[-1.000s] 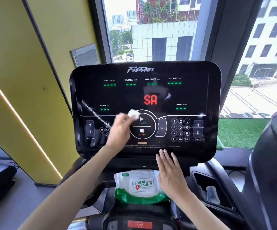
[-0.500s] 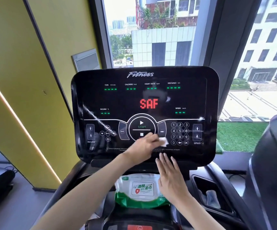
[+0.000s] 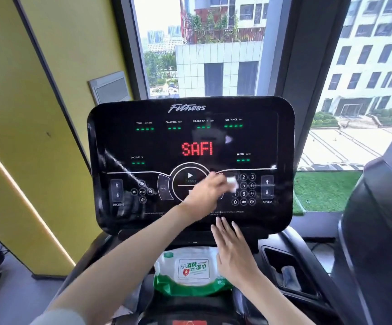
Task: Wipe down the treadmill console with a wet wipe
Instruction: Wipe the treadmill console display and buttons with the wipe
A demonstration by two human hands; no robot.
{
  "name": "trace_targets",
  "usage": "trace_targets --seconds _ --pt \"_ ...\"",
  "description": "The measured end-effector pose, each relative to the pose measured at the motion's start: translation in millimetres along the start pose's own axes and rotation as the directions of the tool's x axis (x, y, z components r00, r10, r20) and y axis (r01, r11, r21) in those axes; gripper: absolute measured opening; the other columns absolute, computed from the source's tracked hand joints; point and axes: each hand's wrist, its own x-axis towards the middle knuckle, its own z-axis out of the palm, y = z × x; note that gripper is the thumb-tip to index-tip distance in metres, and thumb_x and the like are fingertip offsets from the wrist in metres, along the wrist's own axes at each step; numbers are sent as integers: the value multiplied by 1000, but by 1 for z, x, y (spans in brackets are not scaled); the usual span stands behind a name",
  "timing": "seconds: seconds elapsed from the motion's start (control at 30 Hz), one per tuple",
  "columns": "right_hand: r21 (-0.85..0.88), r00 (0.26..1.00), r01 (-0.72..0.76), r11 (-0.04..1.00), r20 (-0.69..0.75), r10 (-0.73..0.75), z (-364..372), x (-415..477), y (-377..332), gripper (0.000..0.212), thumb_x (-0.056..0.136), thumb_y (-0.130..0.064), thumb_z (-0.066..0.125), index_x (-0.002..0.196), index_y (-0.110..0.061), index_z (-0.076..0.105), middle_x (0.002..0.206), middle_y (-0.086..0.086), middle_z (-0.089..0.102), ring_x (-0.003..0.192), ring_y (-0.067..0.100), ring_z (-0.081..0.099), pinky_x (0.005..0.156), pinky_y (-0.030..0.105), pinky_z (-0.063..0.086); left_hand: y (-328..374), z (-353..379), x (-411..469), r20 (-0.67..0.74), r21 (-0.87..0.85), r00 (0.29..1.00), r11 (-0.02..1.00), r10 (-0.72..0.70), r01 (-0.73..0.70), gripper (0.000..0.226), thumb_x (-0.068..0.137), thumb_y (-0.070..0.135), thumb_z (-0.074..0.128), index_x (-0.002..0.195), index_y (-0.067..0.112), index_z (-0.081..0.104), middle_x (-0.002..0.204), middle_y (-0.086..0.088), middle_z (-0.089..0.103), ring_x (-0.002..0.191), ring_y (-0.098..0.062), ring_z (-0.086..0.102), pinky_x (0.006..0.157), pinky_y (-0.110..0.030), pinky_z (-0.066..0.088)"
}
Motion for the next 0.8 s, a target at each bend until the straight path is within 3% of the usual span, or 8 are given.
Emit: trace_targets --seconds 0.13,0.23,0.33,0.4,0.5,0.63,0.73,0.8 --pt "-30 999 37 999 9 -36 -1 -1 5 69 65 -18 73 128 2 52 136 21 49 128 30 45 104 46 21 -33 -16 -52 231 94 948 965 217 -244 71 52 -18 59 115 16 59 92 -5 54 84 -19 44 66 -32 50" --pt "-17 999 32 999 -11 -32 -3 -4 12 69 69 -15 72 131 3 48 139 21 45 131 29 41 106 44 19 -65 -41 -43 -32 98 999 995 33 -30 68 57 -22 55 111 19 58 89 -7 52 83 -21 43 60 -36 50" --pt "-15 999 -4 1000 -54 3 -1 -10 17 63 76 -10 64 134 5 43 144 23 37 136 32 31 108 43 15 -58 -51 -5 -375 -36 878 951 -299 308 60 66 -22 47 112 14 60 89 -12 51 83 -24 41 55 -37 48" --pt "-14 995 -66 998 -80 64 1 -14 22 50 83 -10 47 131 6 47 143 27 36 137 37 27 110 45 14 -36 -38 12 -416 -68 861 954 -293 292 58 65 -20 44 111 11 61 89 -12 52 81 -23 39 57 -39 49" --pt "-3 992 -101 995 -73 101 6 -19 30 53 84 -12 27 130 3 49 138 32 39 132 43 34 110 47 14 0 2 2 -135 -5 991 1000 -10 10 62 59 -21 49 111 11 63 91 -9 52 82 -23 41 66 -33 47" --pt "20 994 -35 999 -100 36 6 -20 39 61 74 2 49 135 3 42 139 28 41 133 37 35 112 45 13 -15 7 -53 260 60 921 947 290 -315 65 56 -18 56 112 13 63 95 -7 52 85 -18 38 76 -30 46" --pt "79 992 -68 995 -97 76 4 -19 40 66 66 7 61 131 7 46 134 25 48 128 34 43 111 41 14 -53 -23 -73 293 147 917 935 269 -321 59 58 -15 51 105 19 64 96 -3 52 88 -21 45 72 -34 50" --pt "90 990 -75 993 -110 85 4 -20 38 55 73 2 45 128 8 49 131 26 51 126 35 46 111 41 16 -65 -39 -66 157 135 979 980 128 -150 56 62 -9 36 99 18 67 94 -5 54 87 -24 48 66 -37 50"
